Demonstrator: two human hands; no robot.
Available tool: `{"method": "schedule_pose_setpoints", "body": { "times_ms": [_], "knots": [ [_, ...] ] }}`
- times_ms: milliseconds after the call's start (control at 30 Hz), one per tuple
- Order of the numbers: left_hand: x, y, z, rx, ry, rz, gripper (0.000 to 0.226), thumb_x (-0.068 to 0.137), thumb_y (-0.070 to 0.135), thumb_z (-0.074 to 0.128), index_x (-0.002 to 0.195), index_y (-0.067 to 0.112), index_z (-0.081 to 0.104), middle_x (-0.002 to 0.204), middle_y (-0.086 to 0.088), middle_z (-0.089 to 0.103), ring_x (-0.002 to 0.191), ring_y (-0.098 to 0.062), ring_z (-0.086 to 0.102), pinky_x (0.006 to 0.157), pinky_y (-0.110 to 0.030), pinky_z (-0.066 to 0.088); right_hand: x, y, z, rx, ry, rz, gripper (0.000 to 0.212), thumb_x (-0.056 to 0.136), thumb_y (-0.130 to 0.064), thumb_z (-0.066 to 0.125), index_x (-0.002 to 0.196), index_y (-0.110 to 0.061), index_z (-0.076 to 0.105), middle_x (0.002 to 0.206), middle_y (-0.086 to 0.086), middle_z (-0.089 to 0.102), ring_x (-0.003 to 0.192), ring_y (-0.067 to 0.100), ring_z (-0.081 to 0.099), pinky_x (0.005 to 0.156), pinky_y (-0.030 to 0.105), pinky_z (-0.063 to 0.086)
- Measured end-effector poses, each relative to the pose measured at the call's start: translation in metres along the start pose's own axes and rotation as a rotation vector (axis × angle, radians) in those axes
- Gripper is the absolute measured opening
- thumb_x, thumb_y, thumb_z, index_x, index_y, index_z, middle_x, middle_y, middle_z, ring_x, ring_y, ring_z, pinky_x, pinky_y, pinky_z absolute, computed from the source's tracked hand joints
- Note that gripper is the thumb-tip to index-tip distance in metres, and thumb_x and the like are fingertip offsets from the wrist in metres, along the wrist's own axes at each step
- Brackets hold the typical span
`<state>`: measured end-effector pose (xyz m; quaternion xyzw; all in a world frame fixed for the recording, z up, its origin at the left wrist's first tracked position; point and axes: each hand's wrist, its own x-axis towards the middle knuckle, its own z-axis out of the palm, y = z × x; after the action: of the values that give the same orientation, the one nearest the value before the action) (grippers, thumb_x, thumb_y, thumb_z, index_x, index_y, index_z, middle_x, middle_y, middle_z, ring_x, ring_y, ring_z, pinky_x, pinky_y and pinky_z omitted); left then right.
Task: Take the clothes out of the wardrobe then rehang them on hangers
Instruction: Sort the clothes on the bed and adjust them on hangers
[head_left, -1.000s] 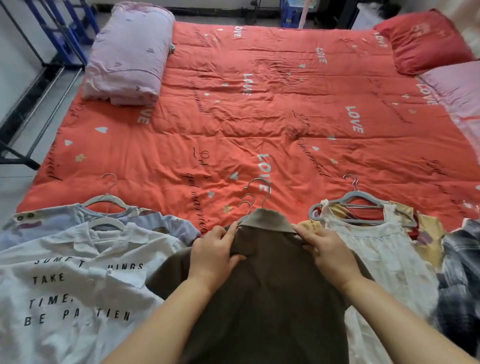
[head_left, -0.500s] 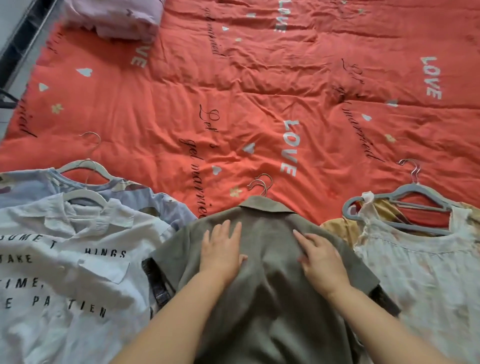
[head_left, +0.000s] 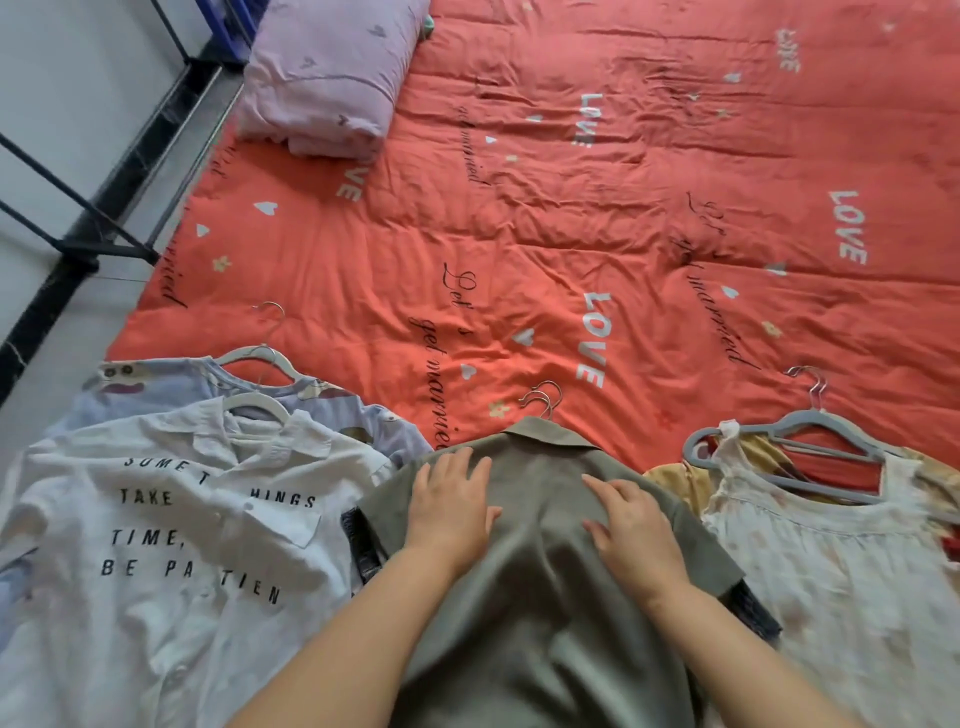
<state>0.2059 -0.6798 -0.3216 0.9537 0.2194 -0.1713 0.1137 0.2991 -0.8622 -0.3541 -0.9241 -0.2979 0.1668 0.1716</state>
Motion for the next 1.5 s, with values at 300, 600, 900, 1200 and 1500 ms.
{"method": "schedule_pose_setpoints", "body": {
  "times_ms": [300,600,900,1200,1500],
  "knots": [
    [-0.082,-0.06,-0.055,-0.012,0.126,-0.074,0.044,0.09,0.041,0.049,0.128,0.021,0.045,0.131,-0.001,0.044,0.124,-0.022,0.039,0.101,-0.035,0.029,-0.023,-0.101,-0.014,0.055,-0.002,-0.159,0.044,0.065,-0.01,0.08,0.107,-0.009,0.068,0.096,0.013,0.065,0.086,0.038,0.063,0.073,0.048,0.053],
    [-0.133,-0.186,-0.061,-0.051,0.127,-0.182,0.037,0.094,0.038,0.045,0.127,0.021,0.044,0.135,0.001,0.04,0.126,-0.019,0.035,0.106,-0.035,0.025,-0.025,-0.231,0.027,0.033,-0.122,-0.255,0.04,0.084,-0.019,0.065,0.123,-0.015,0.059,0.116,0.008,0.058,0.11,0.031,0.053,0.091,0.039,0.044],
    [-0.122,-0.337,-0.051,-0.054,0.098,-0.046,0.041,0.095,0.035,0.042,0.132,0.02,0.04,0.134,0.0,0.04,0.125,-0.02,0.035,0.104,-0.033,0.023,0.014,-0.357,0.107,-0.008,-0.168,-0.153,0.04,0.09,-0.028,0.057,0.129,-0.021,0.053,0.132,0.001,0.051,0.124,0.019,0.042,0.101,0.028,0.035],
    [-0.072,-0.418,-0.026,-0.063,0.056,-0.056,0.035,0.093,0.032,0.044,0.125,0.019,0.044,0.128,-0.001,0.043,0.12,-0.021,0.038,0.1,-0.032,0.027,0.076,-0.405,0.167,-0.078,-0.249,-0.104,0.042,0.093,-0.027,0.053,0.134,-0.02,0.047,0.135,0.004,0.047,0.125,0.021,0.042,0.098,0.028,0.034],
    [-0.004,-0.447,0.023,-0.143,0.052,-0.088,0.042,0.095,0.034,0.045,0.133,0.02,0.037,0.135,0.001,0.038,0.126,-0.019,0.034,0.103,-0.032,0.025,0.175,-0.392,0.242,-0.059,-0.173,-0.034,0.056,0.092,-0.012,0.048,0.144,-0.018,0.03,0.136,0.014,0.043,0.123,0.029,0.041,0.099,0.037,0.037]
  ]
}}
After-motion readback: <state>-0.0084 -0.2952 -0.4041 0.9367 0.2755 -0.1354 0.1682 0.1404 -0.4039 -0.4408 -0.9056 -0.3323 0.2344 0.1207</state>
